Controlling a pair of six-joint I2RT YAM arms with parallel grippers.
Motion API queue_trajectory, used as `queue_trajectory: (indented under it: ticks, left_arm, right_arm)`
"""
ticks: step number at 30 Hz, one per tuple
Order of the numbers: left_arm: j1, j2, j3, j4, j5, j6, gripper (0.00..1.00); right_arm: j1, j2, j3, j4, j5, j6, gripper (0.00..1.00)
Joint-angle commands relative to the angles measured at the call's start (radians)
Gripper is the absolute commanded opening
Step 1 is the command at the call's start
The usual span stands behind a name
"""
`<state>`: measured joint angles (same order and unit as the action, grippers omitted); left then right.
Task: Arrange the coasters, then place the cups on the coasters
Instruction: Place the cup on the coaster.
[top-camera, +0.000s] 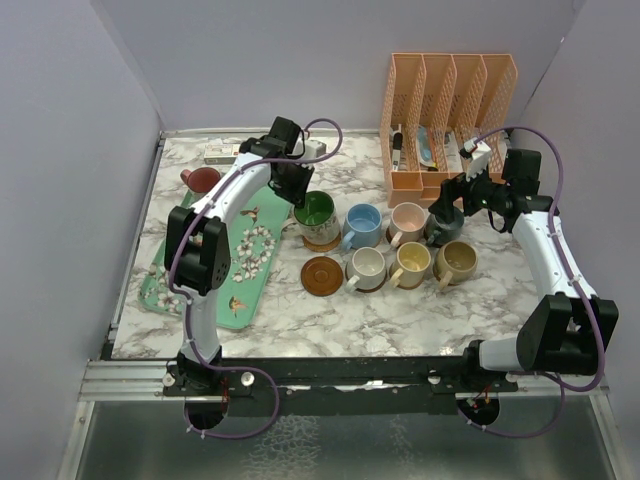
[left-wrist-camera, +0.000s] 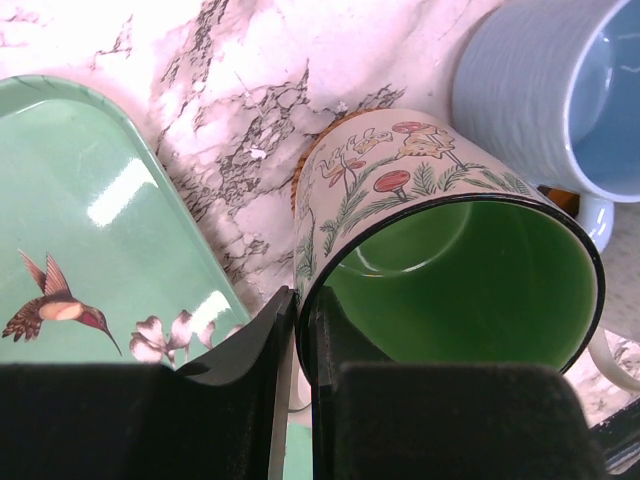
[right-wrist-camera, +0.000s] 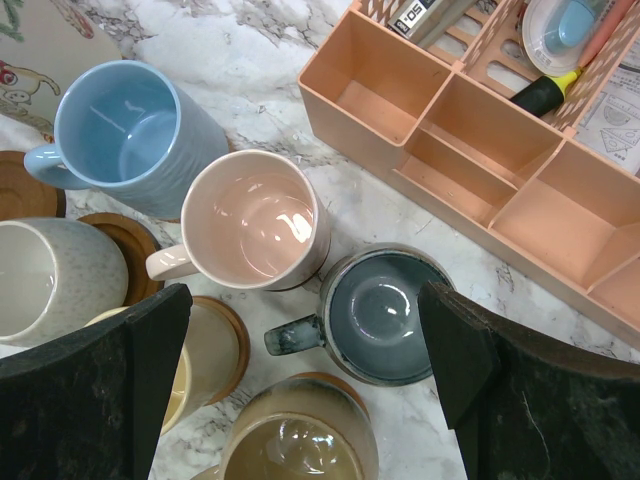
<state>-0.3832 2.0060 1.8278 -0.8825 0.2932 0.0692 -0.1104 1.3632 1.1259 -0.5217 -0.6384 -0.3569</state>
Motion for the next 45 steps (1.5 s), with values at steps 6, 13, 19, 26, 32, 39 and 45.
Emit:
queue_trajectory:
  ticks: [6, 13, 19, 26, 32, 39, 45]
  left_arm:
    - [-0.023, -0.005, 0.059, 0.016, -0.02, -0.031, 0.0]
    - [-0.027, 0.005, 0.062, 0.016, -0.021, -0.032, 0.01]
    - [-0.029, 0.007, 0.062, 0.016, -0.024, -0.031, 0.04]
    - [-0.037, 0.005, 0.054, 0.016, -0.028, -0.026, 0.05]
    - [-0.037, 0.018, 0.055, 0.015, -0.029, -0.022, 0.1]
    - [-0.037, 0.032, 0.064, 0.013, -0.005, -0.021, 0.17]
    - [-0.037, 0.033, 0.066, 0.011, 0.002, -0.019, 0.22]
  right_arm:
    - [0.003, -0.01, 0.003, -0.003, -0.013, -0.011, 0.98]
    - [0.003, -0.012, 0.003, -0.003, -0.011, -0.011, 0.98]
    - [0.003, -0.013, 0.002, -0.003, -0.011, -0.011, 0.98]
    - [0.003, -0.015, 0.003, -0.003, -0.008, -0.013, 0.98]
    - [0.003, -0.015, 0.003, -0.003, -0.008, -0.012, 0.98]
    - [0.003, -0.017, 0.002, -0.003, -0.007, -0.014, 0.98]
    - [0.003, -0.017, 0.002, -0.003, -0.008, -0.014, 0.98]
